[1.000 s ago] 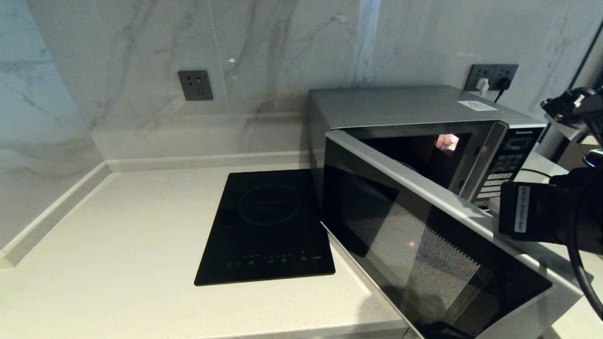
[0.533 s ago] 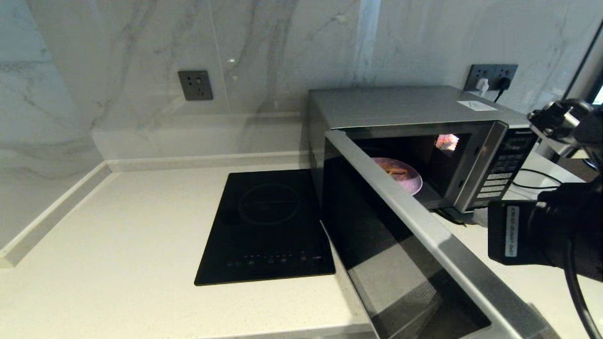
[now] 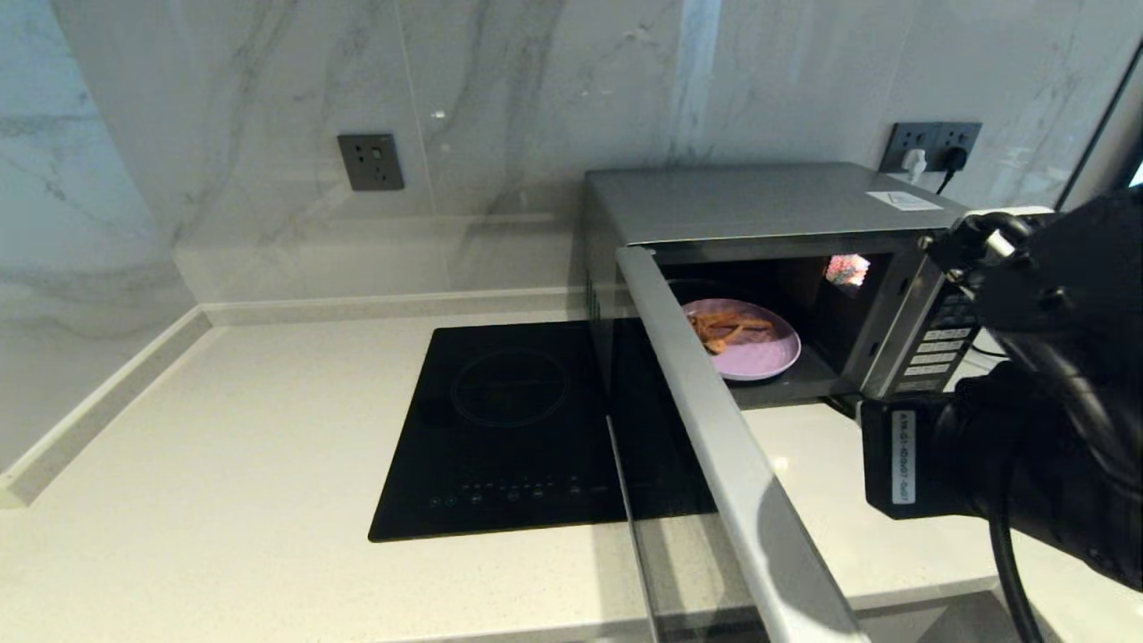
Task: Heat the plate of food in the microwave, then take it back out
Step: Take the plate out of the microwave
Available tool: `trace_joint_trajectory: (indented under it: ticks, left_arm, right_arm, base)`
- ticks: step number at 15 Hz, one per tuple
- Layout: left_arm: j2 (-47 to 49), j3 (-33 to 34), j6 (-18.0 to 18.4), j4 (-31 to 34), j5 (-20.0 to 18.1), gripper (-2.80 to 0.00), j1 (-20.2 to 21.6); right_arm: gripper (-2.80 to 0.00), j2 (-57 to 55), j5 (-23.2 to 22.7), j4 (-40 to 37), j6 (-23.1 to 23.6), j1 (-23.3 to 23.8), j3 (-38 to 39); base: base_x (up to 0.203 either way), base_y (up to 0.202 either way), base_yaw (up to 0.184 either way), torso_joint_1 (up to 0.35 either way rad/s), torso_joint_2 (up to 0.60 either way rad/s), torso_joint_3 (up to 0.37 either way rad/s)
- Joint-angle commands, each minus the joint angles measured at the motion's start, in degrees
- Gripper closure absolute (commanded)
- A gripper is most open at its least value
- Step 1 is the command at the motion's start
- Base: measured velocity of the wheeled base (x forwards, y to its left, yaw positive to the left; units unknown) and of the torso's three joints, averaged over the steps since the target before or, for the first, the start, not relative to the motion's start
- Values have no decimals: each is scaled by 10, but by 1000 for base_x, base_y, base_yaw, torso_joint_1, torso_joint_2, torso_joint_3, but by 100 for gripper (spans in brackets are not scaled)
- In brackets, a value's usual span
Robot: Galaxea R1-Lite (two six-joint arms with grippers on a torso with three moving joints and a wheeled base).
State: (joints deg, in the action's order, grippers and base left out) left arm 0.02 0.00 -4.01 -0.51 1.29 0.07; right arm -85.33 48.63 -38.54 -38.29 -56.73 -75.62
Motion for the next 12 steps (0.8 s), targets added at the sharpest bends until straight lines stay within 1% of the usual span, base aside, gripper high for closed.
trace_joint_trajectory:
  ticks: [1, 2, 3, 4, 6, 7, 8, 10, 11, 12]
  left_arm:
    - [1, 0, -1, 0, 0, 0, 0]
    - [1, 0, 0, 0, 0, 0, 0]
    - [1, 0, 0, 0, 0, 0, 0]
    - [1, 0, 0, 0, 0, 0, 0]
    - [1, 0, 0, 0, 0, 0, 0]
    - [1, 0, 0, 0, 0, 0, 0]
    - [1, 0, 0, 0, 0, 0, 0]
    - [1, 0, 0, 0, 0, 0, 0]
    - [1, 0, 0, 0, 0, 0, 0]
    - [1, 0, 0, 0, 0, 0, 0]
  right_arm:
    - [0, 7, 25, -2, -4, 61, 9]
    - [0, 16, 23, -1, -7, 96, 12]
    - [0, 27, 6, 0, -12, 138, 17]
    - [0, 39, -28, 4, -14, 183, 26]
    - [0, 60, -109, 34, -15, 274, 58]
    - [0, 67, -160, 66, -15, 321, 82]
    - [0, 74, -225, 109, -15, 355, 116]
    - [0, 92, -317, 177, -17, 381, 166]
    - [0, 96, -356, 207, -22, 389, 174]
    - [0, 93, -378, 226, -39, 402, 173]
  base:
    - [0, 0, 0, 0, 0, 0]
    - [0, 0, 0, 0, 0, 0]
    - [0, 0, 0, 0, 0, 0]
    - [0, 0, 0, 0, 0, 0]
    - [0, 0, 0, 0, 0, 0]
    - [0, 0, 0, 0, 0, 0]
    - [0, 0, 0, 0, 0, 0]
    - [0, 0, 0, 0, 0, 0]
    - [0, 0, 0, 0, 0, 0]
    - [0, 0, 0, 0, 0, 0]
